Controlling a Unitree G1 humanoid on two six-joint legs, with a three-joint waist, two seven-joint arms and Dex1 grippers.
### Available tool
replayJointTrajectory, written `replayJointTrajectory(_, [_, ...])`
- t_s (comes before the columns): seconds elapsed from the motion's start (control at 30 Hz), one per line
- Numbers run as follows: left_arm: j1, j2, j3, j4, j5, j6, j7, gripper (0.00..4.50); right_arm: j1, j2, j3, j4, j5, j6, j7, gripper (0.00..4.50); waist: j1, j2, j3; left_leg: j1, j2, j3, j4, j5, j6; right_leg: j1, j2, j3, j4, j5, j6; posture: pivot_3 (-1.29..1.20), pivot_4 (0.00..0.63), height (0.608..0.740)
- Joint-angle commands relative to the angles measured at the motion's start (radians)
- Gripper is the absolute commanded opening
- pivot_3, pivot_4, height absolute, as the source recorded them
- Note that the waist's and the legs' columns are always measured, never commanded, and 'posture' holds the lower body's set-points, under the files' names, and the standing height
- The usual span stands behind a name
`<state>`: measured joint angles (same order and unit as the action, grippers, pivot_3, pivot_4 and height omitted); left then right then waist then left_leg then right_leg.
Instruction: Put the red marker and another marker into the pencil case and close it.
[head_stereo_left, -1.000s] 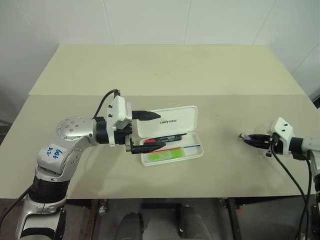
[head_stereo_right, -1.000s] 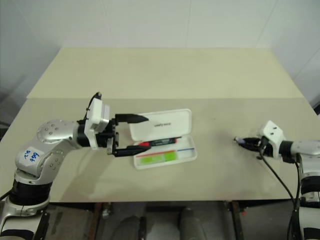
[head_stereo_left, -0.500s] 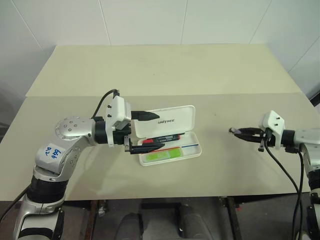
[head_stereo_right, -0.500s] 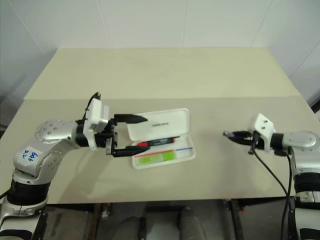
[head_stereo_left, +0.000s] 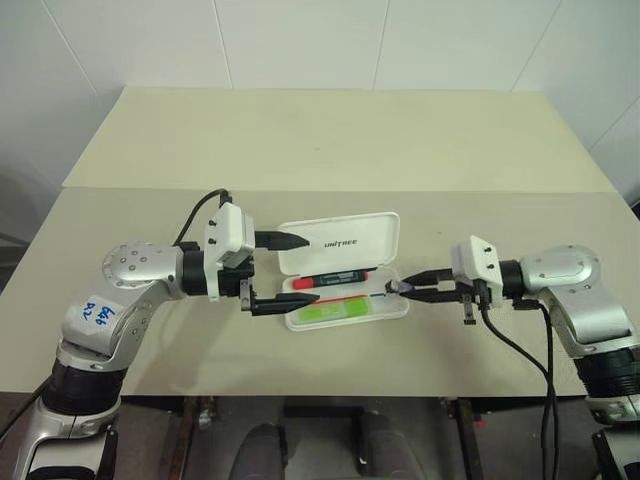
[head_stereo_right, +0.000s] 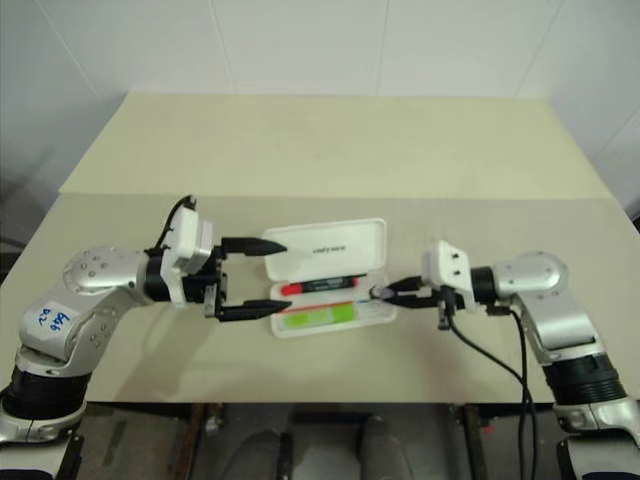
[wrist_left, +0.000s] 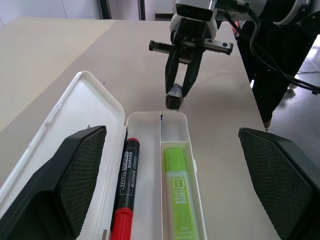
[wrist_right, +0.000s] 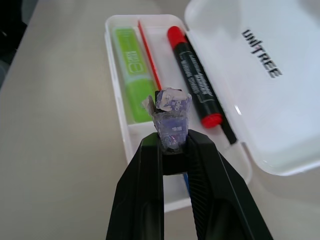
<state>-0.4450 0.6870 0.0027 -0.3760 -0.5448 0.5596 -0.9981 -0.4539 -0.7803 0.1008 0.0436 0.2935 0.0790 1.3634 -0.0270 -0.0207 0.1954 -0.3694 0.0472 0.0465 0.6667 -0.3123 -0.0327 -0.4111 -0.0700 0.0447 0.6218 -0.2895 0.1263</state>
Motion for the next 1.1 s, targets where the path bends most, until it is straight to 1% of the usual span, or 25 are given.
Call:
replayJointTrajectory(0.03, [0.012, 0.012, 0.032, -0.038, -0.014, -0.012, 0.012, 4.5, -0.027, 0.017, 0.023, 0.024, -0.013, -0.044, 0.028, 0.33, 0.0, 0.0, 0.0, 0.0, 0.0, 0.0, 0.0, 0.0, 0.0, 0.0, 0.0, 0.0, 0.0, 0.0, 0.0, 0.0, 0.15, 0.74])
replayJointTrajectory(0.27, [0.033, 0.015, 0.043, -0.064, -0.018, -0.005, 0.032, 4.5, -0.057, 0.048, 0.055, 0.121, -0.047, -0.119, 0.049, 0.33, -0.002, 0.0, 0.0, 0.0, 0.0, 0.0, 0.0, 0.0, 0.0, 0.0, 0.0, 0.0, 0.001, 0.0, 0.0, 0.0, 0.15, 0.74])
replayJointTrajectory(0.6, [0.03, 0.015, 0.043, -0.073, -0.021, 0.002, 0.04, 4.5, -0.083, 0.092, 0.079, 0.169, -0.068, -0.156, 0.061, 0.33, -0.002, 0.0, 0.0, 0.001, 0.0, 0.0, 0.0, 0.0, 0.0, 0.0, 0.0, 0.0, 0.001, 0.0, 0.0, 0.0, 0.15, 0.74])
replayJointTrajectory(0.8, [0.026, 0.014, 0.04, -0.068, -0.02, 0.001, 0.038, 4.5, -0.084, 0.096, 0.079, 0.177, -0.081, -0.18, 0.043, 2.4, -0.002, 0.0, 0.0, 0.0, 0.0, 0.0, 0.0, 0.0, 0.0, 0.0, 0.0, 0.0, 0.001, 0.0, 0.0, 0.0, 0.15, 0.74])
replayJointTrajectory(1.0, [0.015, 0.008, 0.032, -0.054, -0.018, -0.003, 0.033, 4.5, -0.074, 0.091, 0.067, 0.159, -0.069, -0.166, 0.038, 2.4, -0.002, 0.0, 0.0, 0.0, 0.0, 0.0, 0.0, 0.0, 0.0, 0.0, 0.0, 0.0, 0.001, 0.0, 0.0, 0.0, 0.15, 0.74])
replayJointTrajectory(1.1, [0.011, 0.005, 0.028, -0.048, -0.016, -0.006, 0.03, 4.5, -0.061, 0.069, 0.05, 0.126, -0.053, -0.142, 0.041, 2.4, -0.002, 0.0, 0.0, 0.001, 0.0, 0.0, 0.0, 0.0, 0.0, 0.0, 0.0, 0.0, 0.001, 0.0, 0.0, 0.0, 0.15, 0.74])
